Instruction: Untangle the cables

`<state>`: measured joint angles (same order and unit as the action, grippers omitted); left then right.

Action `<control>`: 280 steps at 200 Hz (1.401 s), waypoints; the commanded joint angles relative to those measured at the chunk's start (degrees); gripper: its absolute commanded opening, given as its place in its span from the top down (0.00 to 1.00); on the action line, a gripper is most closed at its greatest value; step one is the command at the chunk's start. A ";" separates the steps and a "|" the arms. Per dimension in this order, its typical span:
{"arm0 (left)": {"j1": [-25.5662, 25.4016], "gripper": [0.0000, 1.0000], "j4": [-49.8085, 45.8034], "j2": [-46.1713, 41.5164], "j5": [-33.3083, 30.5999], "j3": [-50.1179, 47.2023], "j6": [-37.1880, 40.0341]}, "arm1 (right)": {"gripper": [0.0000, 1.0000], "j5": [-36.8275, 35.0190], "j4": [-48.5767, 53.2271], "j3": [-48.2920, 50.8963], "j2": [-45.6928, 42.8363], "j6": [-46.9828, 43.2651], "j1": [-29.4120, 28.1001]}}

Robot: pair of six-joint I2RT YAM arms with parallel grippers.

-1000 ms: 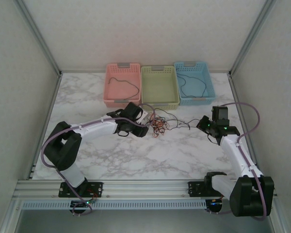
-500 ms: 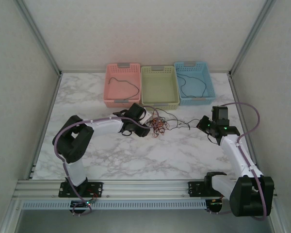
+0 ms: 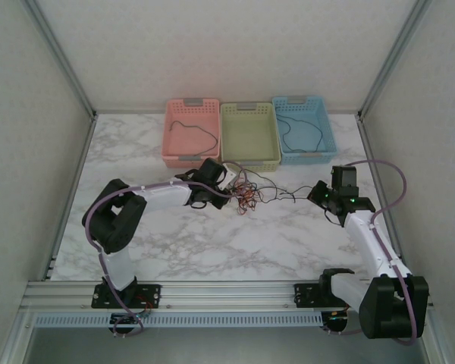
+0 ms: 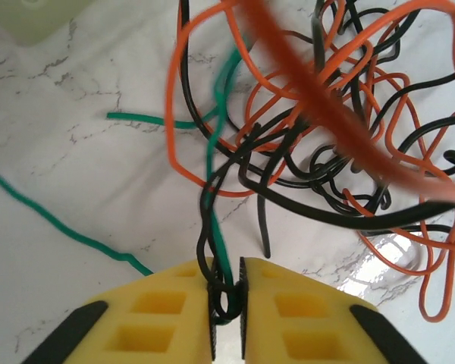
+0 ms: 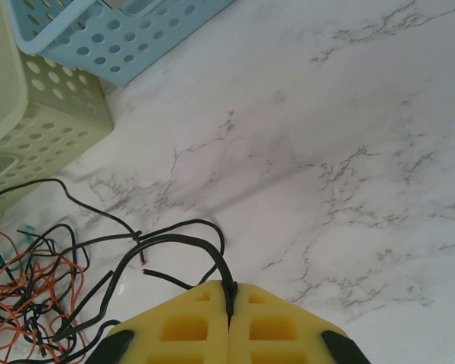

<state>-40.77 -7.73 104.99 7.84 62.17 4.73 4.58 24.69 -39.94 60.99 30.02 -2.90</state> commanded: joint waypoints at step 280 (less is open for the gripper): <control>0.04 1.00 -42.61 -35.82 0.82 6.83 -14.25 | 0.17 4.78 -26.51 -0.06 1.92 -17.53 -42.65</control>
<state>-40.77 -50.09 69.32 4.71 67.31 -10.09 18.33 6.39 -37.80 57.08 19.86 -37.08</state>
